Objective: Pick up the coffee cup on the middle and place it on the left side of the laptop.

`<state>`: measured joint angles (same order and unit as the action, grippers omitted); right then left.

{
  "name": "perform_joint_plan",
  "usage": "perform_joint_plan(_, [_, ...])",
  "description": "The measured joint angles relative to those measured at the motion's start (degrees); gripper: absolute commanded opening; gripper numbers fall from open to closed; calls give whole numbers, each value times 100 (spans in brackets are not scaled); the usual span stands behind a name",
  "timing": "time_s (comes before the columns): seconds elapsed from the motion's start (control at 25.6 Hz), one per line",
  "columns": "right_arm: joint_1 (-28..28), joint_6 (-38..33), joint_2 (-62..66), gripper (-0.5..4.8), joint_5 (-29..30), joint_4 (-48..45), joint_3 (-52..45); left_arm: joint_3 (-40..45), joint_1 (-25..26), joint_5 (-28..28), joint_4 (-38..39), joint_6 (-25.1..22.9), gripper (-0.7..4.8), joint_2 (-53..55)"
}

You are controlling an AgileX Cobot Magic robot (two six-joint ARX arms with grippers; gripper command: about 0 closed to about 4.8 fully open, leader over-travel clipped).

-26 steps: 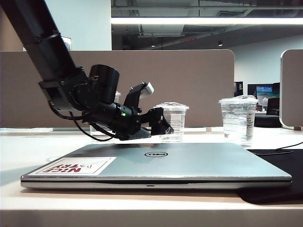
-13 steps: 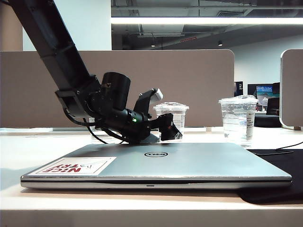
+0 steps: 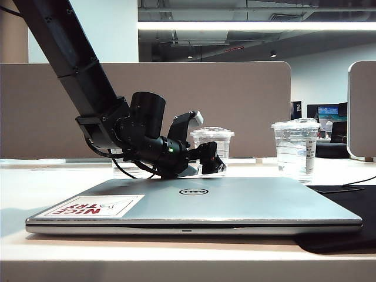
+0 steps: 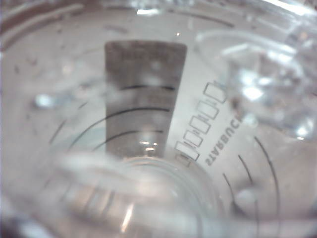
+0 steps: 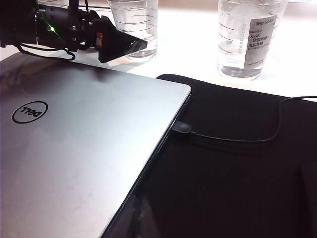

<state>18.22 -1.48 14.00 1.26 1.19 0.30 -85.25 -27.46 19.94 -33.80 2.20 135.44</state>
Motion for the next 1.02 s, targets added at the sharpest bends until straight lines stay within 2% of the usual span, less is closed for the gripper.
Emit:
perform_joint_plan(0.7, [2,0,-2,-5,2,0,0,-9,-94,11,-243,2,479,37])
perform_joint_plan(0.74, [2,0,-9,-5,2,2,0,-13,-92,68,-245,2,463,37])
perform_joint_plan(0.78, [2,0,-17,-5,0,0,0,-15,-90,105,-243,2,425,37])
perform_joint_plan(0.82, [2,0,-22,-5,2,0,0,-15,-87,129,-243,2,350,37])
perform_joint_plan(0.86, [2,0,-24,-5,2,0,0,-15,-87,131,-245,2,325,37])
perform_joint_plan(0.9, [2,0,-26,-5,0,0,0,-15,-85,140,-245,2,304,37])
perform_joint_plan(1.02, [0,0,-26,-5,0,0,0,-39,-87,151,-256,2,299,39])
